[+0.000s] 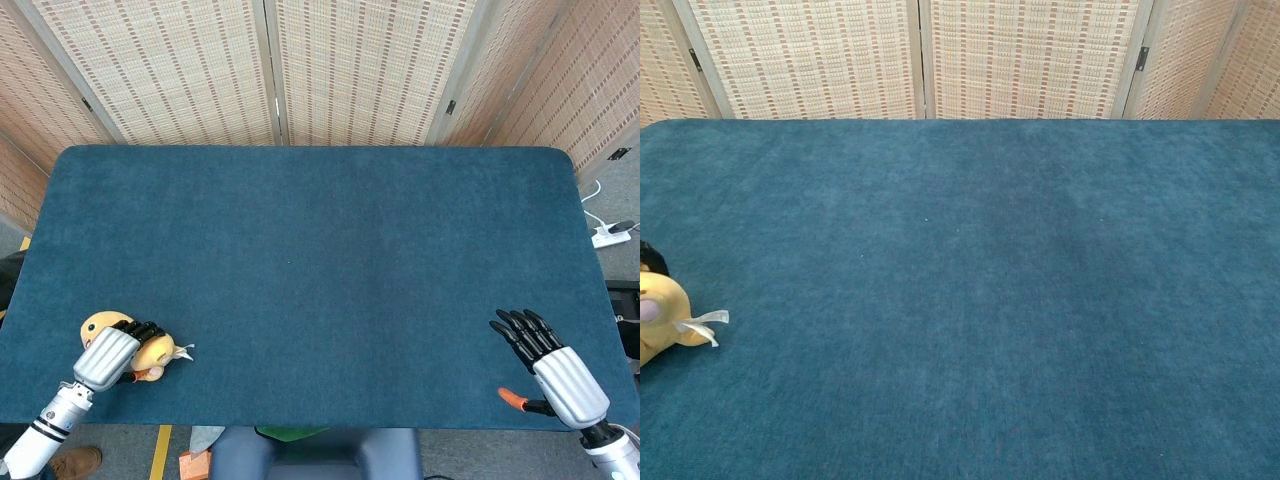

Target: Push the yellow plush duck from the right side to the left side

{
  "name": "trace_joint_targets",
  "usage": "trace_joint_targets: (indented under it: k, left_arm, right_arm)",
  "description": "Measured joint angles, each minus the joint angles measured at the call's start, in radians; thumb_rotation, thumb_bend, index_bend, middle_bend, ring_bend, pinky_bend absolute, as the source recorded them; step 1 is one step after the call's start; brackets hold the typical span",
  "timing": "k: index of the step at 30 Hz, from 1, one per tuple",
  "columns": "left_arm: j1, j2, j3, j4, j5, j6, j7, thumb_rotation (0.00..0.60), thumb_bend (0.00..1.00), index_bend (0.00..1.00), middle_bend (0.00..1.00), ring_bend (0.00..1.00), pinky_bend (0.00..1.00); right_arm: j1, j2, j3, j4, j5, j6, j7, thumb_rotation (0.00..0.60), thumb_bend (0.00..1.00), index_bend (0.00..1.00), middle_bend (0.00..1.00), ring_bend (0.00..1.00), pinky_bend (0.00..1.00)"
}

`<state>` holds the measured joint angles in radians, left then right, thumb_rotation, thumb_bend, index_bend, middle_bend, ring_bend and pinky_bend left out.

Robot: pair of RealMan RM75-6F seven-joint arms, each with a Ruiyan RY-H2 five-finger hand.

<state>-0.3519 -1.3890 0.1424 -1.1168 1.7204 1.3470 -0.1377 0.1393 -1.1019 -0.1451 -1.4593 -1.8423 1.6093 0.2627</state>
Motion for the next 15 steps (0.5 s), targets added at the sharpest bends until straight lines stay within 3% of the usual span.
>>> trace_joint_targets:
  k: [4,8,15]
  left_arm:
    - [-0.002,0.009,0.0,-0.053,-0.009,-0.011,-0.072,0.6,0.24,0.0,0.0,0.0,0.39]
    - [-0.004,0.028,-0.002,-0.123,-0.012,-0.011,-0.11,0.6,0.23,0.0,0.0,0.0,0.28]
    - [0.008,0.095,-0.012,-0.244,0.006,0.065,-0.149,0.6,0.23,0.0,0.0,0.0,0.2]
  right_arm:
    - [0.002,-0.005,0.002,0.01,-0.017,0.013,0.018,0.6,0.1,0.0,0.0,0.0,0.0]
    - [-0.002,-0.011,0.005,0.029,-0.027,0.035,0.042,0.6,0.1,0.0,0.0,0.0,0.0]
    - [-0.01,-0.005,0.003,0.035,-0.041,0.056,0.061,0.6,0.1,0.0,0.0,0.0,0.0]
